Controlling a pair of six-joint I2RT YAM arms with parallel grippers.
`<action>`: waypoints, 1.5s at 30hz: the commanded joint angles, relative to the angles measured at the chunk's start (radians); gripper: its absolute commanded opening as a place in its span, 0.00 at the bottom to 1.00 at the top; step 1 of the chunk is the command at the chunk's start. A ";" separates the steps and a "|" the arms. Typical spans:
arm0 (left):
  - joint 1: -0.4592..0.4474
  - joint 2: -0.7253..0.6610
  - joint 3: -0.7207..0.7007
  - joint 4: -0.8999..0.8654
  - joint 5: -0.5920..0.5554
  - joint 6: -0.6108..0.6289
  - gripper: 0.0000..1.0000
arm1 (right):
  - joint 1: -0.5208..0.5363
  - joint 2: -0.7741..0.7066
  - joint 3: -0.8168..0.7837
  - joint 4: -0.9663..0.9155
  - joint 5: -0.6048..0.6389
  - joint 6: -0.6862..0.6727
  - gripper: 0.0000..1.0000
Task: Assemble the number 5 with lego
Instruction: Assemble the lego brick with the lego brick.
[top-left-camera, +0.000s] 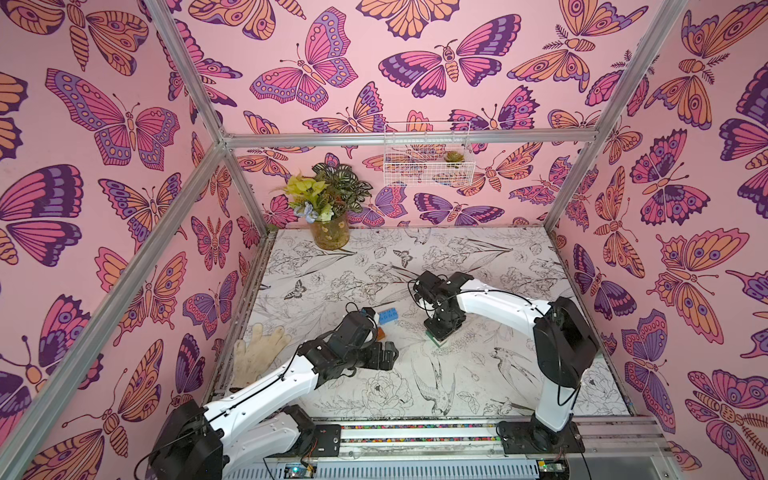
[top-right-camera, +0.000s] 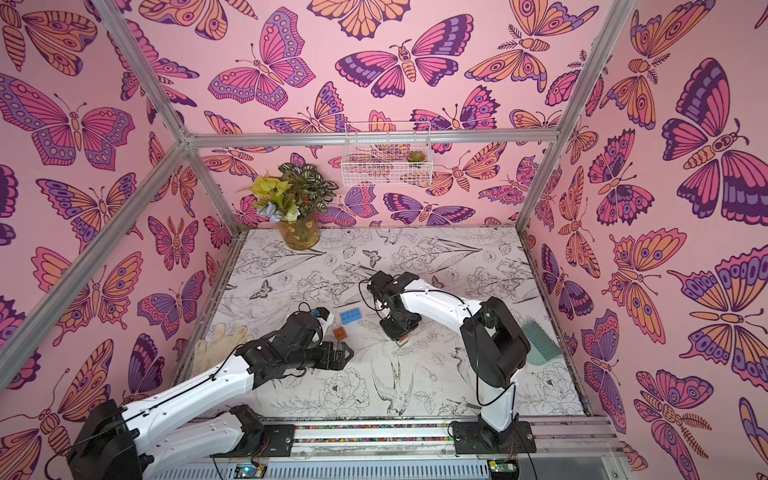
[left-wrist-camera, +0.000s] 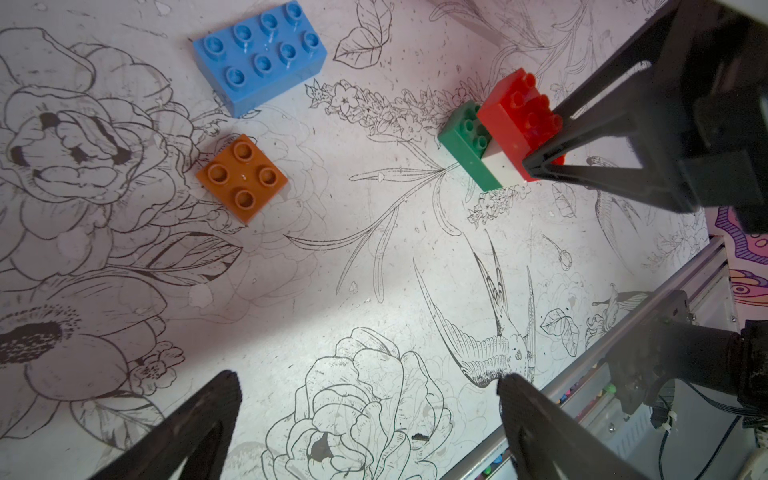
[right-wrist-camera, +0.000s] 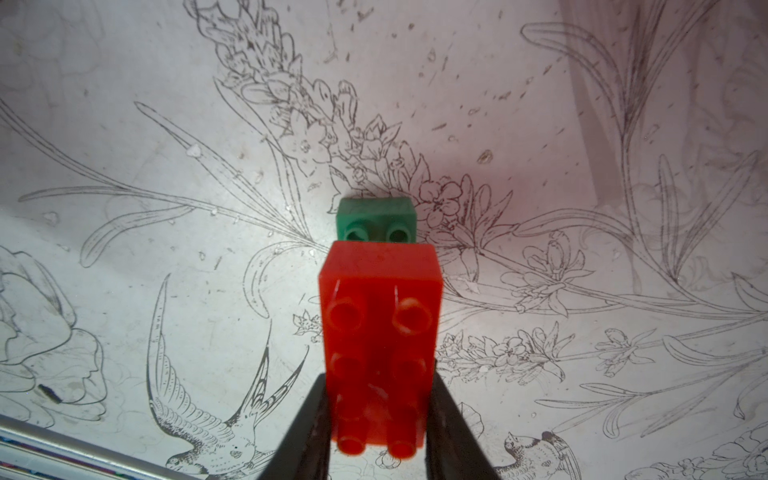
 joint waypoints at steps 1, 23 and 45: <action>-0.006 0.006 -0.022 0.009 0.004 -0.006 1.00 | -0.015 0.024 -0.039 0.035 -0.025 -0.002 0.08; -0.006 -0.005 -0.025 0.006 -0.008 -0.008 1.00 | -0.054 0.036 -0.130 0.111 -0.088 0.003 0.10; -0.006 0.001 -0.014 -0.006 -0.024 -0.001 1.00 | -0.054 -0.029 -0.039 -0.003 0.017 0.021 0.62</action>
